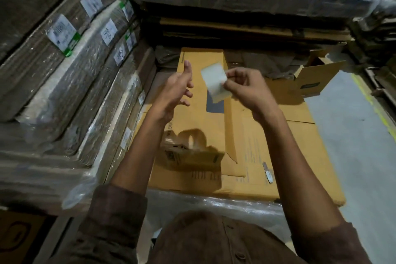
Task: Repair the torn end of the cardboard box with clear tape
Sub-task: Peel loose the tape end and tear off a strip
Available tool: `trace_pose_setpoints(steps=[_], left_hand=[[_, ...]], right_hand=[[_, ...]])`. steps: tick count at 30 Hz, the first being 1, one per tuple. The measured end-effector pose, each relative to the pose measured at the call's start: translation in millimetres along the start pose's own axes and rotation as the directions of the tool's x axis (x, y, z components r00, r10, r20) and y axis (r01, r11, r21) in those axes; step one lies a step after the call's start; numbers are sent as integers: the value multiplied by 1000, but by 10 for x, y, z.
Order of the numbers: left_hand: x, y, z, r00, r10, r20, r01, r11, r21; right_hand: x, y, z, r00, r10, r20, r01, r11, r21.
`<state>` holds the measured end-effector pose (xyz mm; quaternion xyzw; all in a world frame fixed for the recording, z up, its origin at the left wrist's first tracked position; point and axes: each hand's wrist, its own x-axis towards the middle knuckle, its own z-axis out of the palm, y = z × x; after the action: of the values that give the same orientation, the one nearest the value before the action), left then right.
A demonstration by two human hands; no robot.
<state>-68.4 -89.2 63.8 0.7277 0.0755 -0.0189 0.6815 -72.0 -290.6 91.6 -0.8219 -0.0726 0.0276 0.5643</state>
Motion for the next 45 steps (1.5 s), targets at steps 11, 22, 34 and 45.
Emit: trace_pose_setpoints(steps=[11,22,34,45], left_hand=[[-67,-59,-470,948,264,179,-282,955,86],[-195,29,-573,780,607,154,-603,663,444],[-173,120,-789,886,421,194,-463,788,406],[-265,-27,-423,738,662,130,-586,534,610]], right_hand=[[-414,-65,662,985,-158,-66,163,983,80],[-397,-193,926,964,-198,-178,224,965,137],[-324,-159,951,950,-307,-55,311,948,73],[-350,-126,971,958,-236,-161,271,928,255]])
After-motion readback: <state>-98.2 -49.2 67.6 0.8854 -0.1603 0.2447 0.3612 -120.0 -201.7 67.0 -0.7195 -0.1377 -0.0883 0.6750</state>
